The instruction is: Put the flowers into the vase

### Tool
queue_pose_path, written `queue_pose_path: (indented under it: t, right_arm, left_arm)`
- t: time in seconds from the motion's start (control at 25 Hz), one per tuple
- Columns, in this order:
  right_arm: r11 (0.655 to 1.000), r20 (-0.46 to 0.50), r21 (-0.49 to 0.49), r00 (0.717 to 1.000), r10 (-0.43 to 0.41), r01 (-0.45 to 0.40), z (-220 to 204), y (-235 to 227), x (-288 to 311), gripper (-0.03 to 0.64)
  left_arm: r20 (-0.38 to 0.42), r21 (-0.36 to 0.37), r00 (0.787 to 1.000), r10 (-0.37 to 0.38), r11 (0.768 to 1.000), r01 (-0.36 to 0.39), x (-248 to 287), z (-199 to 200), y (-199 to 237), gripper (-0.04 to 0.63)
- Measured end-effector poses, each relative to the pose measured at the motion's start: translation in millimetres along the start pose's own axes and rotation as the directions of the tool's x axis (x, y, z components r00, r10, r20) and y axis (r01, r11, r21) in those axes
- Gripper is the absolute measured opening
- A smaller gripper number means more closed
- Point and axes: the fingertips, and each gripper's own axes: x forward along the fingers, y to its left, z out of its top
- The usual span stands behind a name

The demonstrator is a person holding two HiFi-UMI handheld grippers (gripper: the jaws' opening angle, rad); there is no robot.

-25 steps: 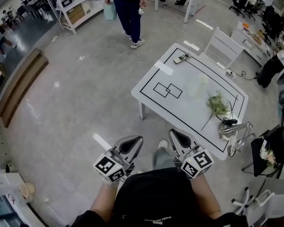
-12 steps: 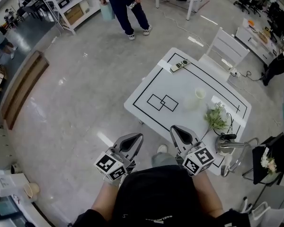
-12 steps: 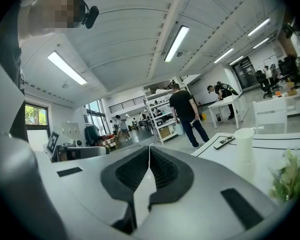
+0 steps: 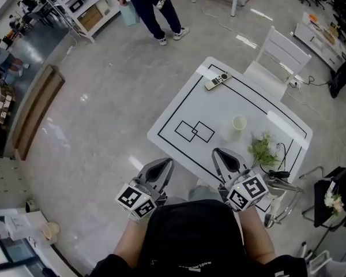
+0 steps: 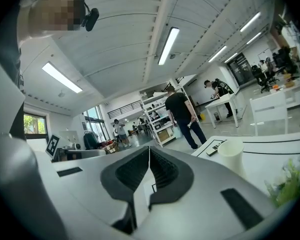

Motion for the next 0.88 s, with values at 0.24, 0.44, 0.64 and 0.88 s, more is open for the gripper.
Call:
queue_pose_path:
  t: [0.24, 0.44, 0.64, 0.88]
  right_arm:
    - [0.999, 0.053, 0.020, 0.998, -0.044, 0.043, 15.1, -24.7, -12.6, 0.011]
    - [0.992, 0.083, 0.042, 0.989, -0.123, 0.120, 21.4, -46.9, -27.7, 0.011]
    - [0.966, 0.110, 0.060, 0.960, -0.258, 0.253, 25.4, -76.9, -49.6, 0.011]
    - [0.870, 0.095, 0.090, 0.866, -0.491, 0.484, 7.0, -132.4, -85.6, 0.012]
  left_arm:
    - [-0.026, 0.005, 1.000, 0.002, 1.000, -0.001, 24.3, 2.2, -2.0, 0.005]
    - [-0.061, 0.015, 0.997, -0.039, 0.999, 0.040, 47.8, -2.2, -3.8, 0.005]
    - [-0.113, 0.015, 0.987, -0.117, 0.993, 0.120, 81.4, -6.5, -7.6, 0.005]
    - [-0.186, 0.004, 0.947, -0.263, 0.963, 0.269, 123.6, -16.6, -12.1, 0.006]
